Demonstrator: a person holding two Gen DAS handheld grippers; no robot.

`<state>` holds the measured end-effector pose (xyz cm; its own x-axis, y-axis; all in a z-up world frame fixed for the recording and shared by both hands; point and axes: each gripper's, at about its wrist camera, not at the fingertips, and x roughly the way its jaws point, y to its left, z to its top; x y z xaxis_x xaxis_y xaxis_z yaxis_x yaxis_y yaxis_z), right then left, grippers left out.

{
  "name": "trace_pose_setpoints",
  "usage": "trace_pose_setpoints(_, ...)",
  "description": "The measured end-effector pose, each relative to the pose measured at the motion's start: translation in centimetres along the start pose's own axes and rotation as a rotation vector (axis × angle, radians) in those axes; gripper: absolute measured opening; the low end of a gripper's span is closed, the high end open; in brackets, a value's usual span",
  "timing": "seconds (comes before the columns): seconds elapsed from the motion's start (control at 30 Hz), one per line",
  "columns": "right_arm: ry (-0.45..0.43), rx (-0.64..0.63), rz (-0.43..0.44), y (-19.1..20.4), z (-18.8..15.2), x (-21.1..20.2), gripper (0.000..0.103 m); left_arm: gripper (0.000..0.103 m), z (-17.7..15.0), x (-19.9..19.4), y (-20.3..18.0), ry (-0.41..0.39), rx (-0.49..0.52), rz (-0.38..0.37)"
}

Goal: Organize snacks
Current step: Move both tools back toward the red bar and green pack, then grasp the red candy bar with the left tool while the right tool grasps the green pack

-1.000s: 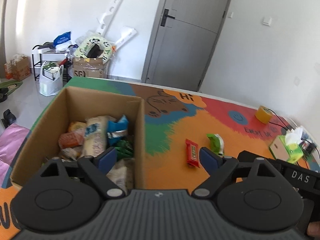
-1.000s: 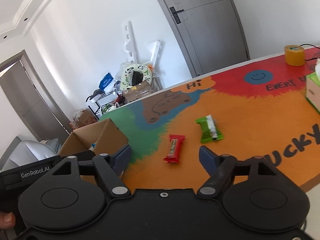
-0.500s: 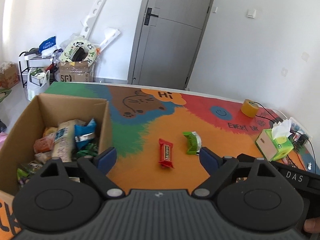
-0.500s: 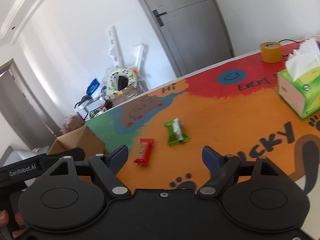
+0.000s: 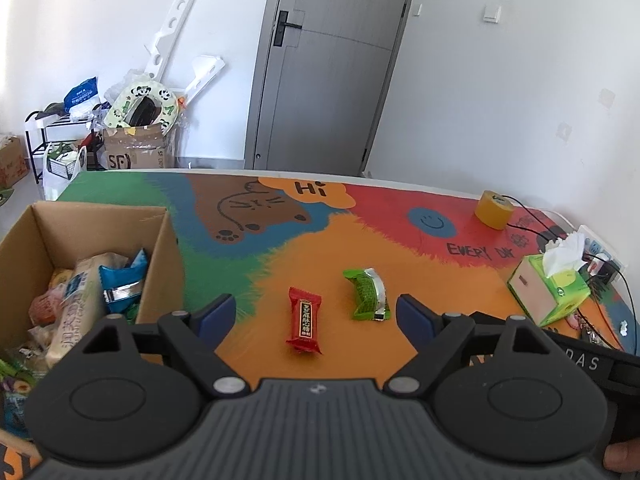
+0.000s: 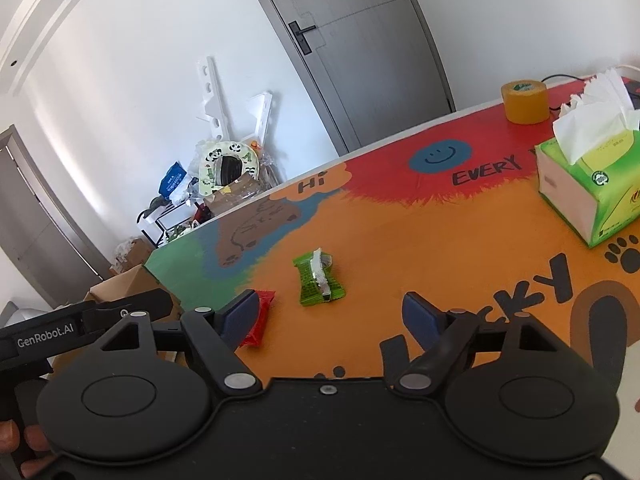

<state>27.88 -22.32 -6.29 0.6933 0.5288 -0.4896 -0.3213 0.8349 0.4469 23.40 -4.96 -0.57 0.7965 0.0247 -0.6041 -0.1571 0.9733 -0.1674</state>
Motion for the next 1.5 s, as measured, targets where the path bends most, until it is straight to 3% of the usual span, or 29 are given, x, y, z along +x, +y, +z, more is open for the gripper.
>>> trace_pose_setpoints(0.23, 0.033, 0.014, 0.005, -0.8, 0.4, 2.1, 0.071, 0.084, 0.2, 2.3, -0.7, 0.027, 0.004, 0.025)
trace_pose_setpoints(0.33, 0.048, 0.015, 0.012, -0.8, 0.6, 3.2, 0.067, 0.077, 0.2, 3.5, -1.0, 0.044, -0.002, 0.035)
trace_pose_setpoints(0.5, 0.071, 0.010, 0.024, -0.6, 1.2, 5.1, 0.067, 0.065, -0.2, 5.9, -1.1, 0.077, -0.011, 0.060)
trace_pose_setpoints(0.83, 0.108, 0.026, 0.023, -1.2, 1.6, 7.7, 0.067, 0.057, -0.7, 9.6, -0.4, 0.137, -0.034, 0.128)
trace_pose_setpoints(0.93, 0.117, 0.019, 0.027, -0.8, 1.9, 8.5, 0.067, 0.045, -1.2, 10.6, -0.3, 0.171, -0.036, 0.128)
trace_pose_setpoints(1.07, 0.129, 0.001, 0.034, -0.1, 2.1, 9.5, 0.067, 0.020, -1.4, 10.7, 0.0, 0.160, -0.030, 0.151)
trace_pose_setpoints(1.5, 0.143, -0.041, 0.031, 1.5, 2.6, 12.2, 0.066, 0.019, -0.3, 9.8, 1.0, 0.117, -0.073, 0.146)
